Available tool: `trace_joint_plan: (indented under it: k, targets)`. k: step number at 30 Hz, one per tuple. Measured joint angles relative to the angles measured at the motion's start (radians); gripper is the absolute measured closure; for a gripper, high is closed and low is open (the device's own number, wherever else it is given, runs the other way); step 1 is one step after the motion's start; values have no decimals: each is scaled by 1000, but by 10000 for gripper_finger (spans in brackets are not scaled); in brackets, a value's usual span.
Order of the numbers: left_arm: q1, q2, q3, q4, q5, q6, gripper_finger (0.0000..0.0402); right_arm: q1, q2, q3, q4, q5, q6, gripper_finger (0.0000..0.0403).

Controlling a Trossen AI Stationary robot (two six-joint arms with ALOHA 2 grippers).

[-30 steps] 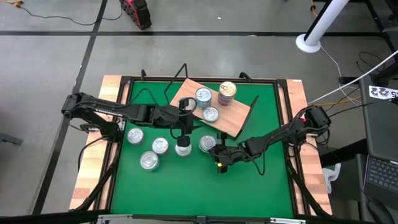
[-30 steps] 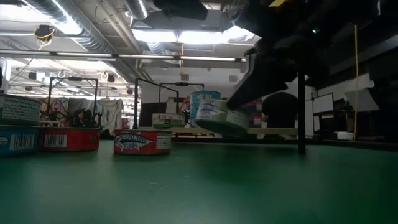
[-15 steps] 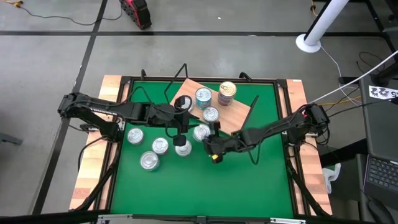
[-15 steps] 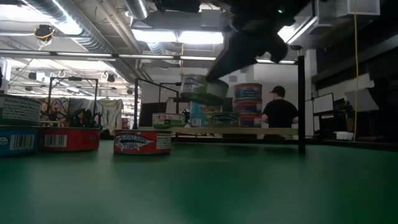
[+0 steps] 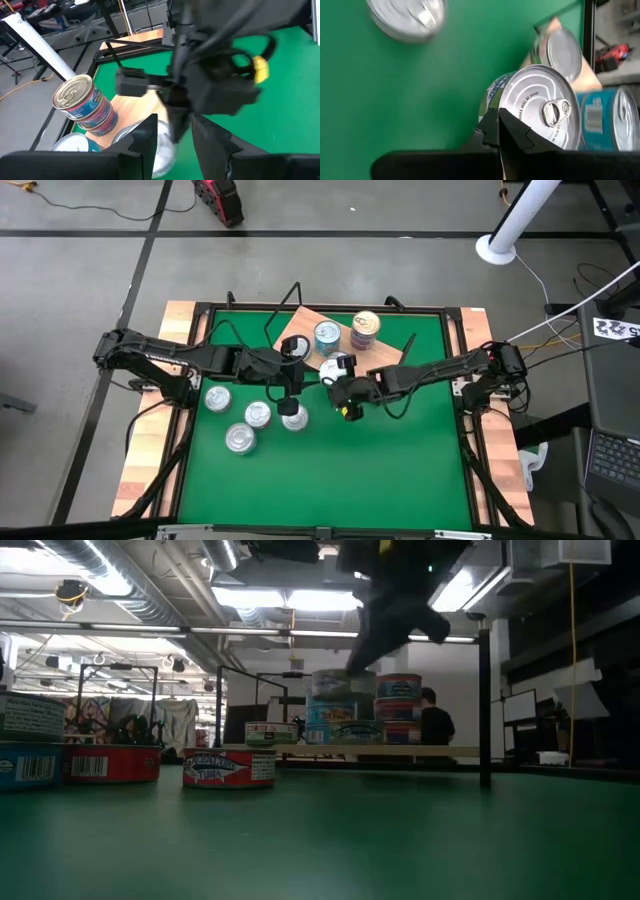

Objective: Stack canned seafood by type on shelf
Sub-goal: Stack the green tuna can on top of the green tuna can on the shelf

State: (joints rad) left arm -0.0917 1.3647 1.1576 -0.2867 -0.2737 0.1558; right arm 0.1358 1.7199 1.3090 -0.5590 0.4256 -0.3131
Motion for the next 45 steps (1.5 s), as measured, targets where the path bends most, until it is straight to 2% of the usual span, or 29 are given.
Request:
trace_joint_plan:
  k: [5, 14, 20, 29, 45]
  targets:
    - [0, 0, 0, -3, 0, 0, 286, -57, 0, 0, -34, -5, -9, 403]
    - [0, 0, 0, -28, 0, -1, 286, -151, 0, 0, -52, -104, -32, 403]
    - [0, 0, 0, -28, 0, -2, 286, -184, 0, 0, -73, -113, -55, 403]
    - [0, 0, 0, -26, 0, -3, 286, -183, 0, 0, -88, -156, -58, 403]
    - [0, 0, 0, -24, 1, -26, 286, -183, 0, 0, -86, -157, -59, 383]
